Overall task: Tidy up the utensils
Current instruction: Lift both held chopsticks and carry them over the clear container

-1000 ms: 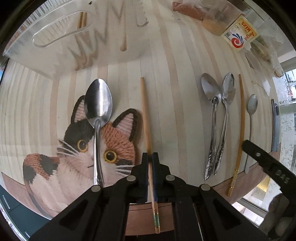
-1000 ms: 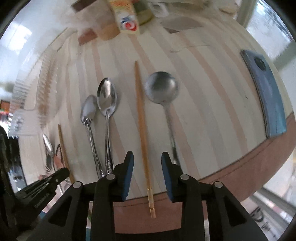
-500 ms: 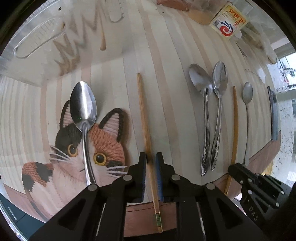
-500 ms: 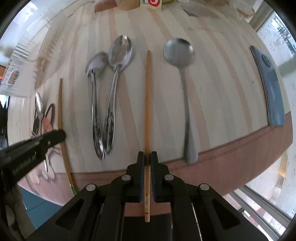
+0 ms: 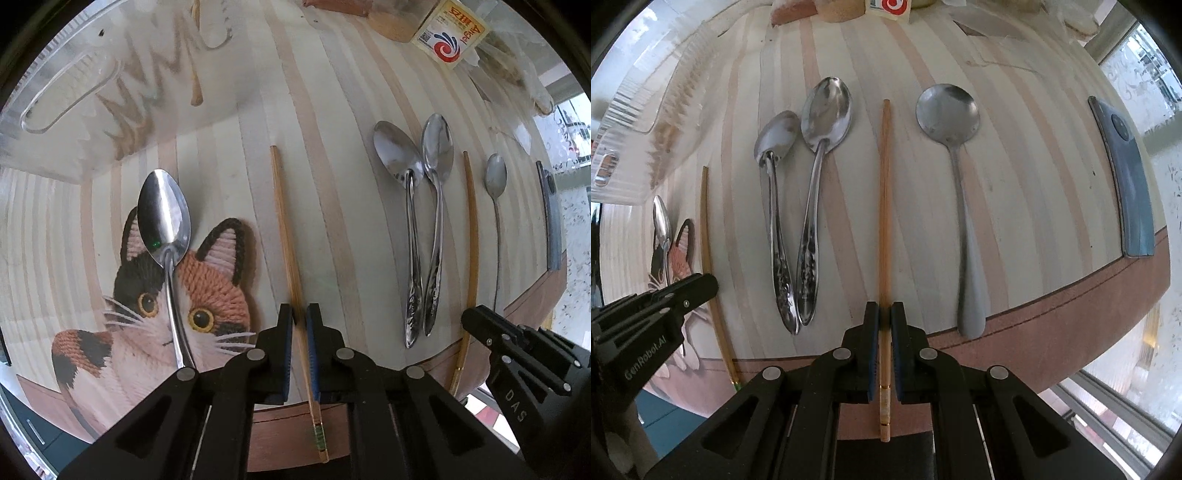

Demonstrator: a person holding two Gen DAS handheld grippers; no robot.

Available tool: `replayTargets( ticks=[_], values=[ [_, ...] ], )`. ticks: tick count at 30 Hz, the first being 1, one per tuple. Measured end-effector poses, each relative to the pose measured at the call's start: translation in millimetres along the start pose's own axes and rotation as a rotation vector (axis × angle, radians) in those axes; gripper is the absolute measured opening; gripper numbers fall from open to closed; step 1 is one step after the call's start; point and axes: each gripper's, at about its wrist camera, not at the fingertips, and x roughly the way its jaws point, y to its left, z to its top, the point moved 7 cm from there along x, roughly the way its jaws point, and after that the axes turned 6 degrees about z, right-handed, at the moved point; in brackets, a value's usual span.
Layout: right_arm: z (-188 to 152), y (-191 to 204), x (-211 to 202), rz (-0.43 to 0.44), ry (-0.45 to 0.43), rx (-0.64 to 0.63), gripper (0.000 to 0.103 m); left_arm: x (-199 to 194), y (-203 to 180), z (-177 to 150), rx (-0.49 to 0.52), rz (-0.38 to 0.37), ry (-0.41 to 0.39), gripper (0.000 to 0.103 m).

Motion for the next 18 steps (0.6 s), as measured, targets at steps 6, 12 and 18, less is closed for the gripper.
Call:
replayTargets(
  ticks=[6,12,18],
  values=[
    [3,-10,-4,0.021,-0.024,0.009,0.007,-21,-10,-6,0.023,0.022,-0.056,0.004],
    [6,-15,-35,0.050,-0.080,0.013,0.006,-68,-20,5,0.053,0.044,-0.166,0.004],
    [18,-10,-73,0.086,-0.148,0.009,0.006,-116,-17,20,0.042,0.030,-0.257,0.004]
  ],
)
